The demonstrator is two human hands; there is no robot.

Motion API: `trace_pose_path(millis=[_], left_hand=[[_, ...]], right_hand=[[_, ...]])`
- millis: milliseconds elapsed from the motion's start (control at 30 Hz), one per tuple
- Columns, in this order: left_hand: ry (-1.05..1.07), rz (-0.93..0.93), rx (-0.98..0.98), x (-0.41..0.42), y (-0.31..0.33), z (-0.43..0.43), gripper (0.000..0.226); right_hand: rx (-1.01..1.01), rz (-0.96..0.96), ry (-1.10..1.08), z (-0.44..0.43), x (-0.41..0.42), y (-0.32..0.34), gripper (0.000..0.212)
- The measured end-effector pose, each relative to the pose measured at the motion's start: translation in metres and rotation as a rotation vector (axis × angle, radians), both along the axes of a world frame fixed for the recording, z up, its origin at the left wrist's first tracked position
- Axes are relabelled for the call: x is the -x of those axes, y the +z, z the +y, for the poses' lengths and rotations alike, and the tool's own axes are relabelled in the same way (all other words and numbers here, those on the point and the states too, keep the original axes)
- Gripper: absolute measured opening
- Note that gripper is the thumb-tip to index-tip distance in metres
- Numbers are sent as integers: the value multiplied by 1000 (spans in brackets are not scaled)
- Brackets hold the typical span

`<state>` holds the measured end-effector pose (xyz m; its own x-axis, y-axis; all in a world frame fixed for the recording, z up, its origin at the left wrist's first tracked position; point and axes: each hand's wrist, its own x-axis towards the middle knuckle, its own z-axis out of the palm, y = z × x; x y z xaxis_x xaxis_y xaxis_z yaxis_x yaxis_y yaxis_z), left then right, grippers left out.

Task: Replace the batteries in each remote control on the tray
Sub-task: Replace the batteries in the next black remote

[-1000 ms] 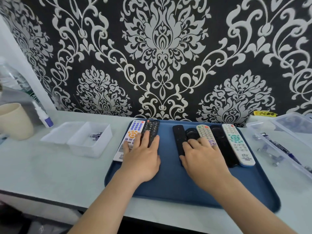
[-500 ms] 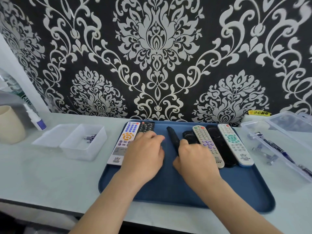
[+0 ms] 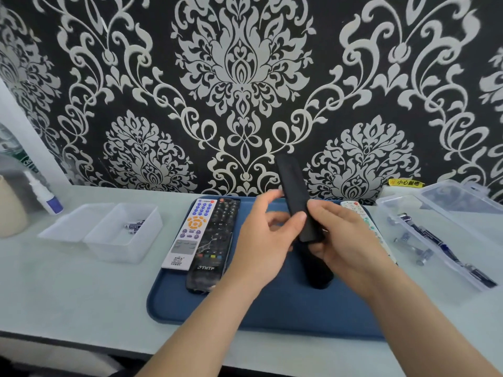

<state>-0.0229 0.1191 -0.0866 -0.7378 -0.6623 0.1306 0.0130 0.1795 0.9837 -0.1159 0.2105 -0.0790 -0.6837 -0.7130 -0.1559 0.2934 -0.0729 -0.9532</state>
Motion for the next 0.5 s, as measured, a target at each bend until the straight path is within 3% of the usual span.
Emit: trace_pose_path(millis=[133,267,500], left_hand=[[-61,142,-226,7,6,5,20],[-44,211,-362,17,6,9,17],[-78,259,-420,24,12,20,19]], right_hand=[[93,-30,81,3,0,13,37],[116,46,73,7,0,14,30],[87,192,14,12,0,12,17]])
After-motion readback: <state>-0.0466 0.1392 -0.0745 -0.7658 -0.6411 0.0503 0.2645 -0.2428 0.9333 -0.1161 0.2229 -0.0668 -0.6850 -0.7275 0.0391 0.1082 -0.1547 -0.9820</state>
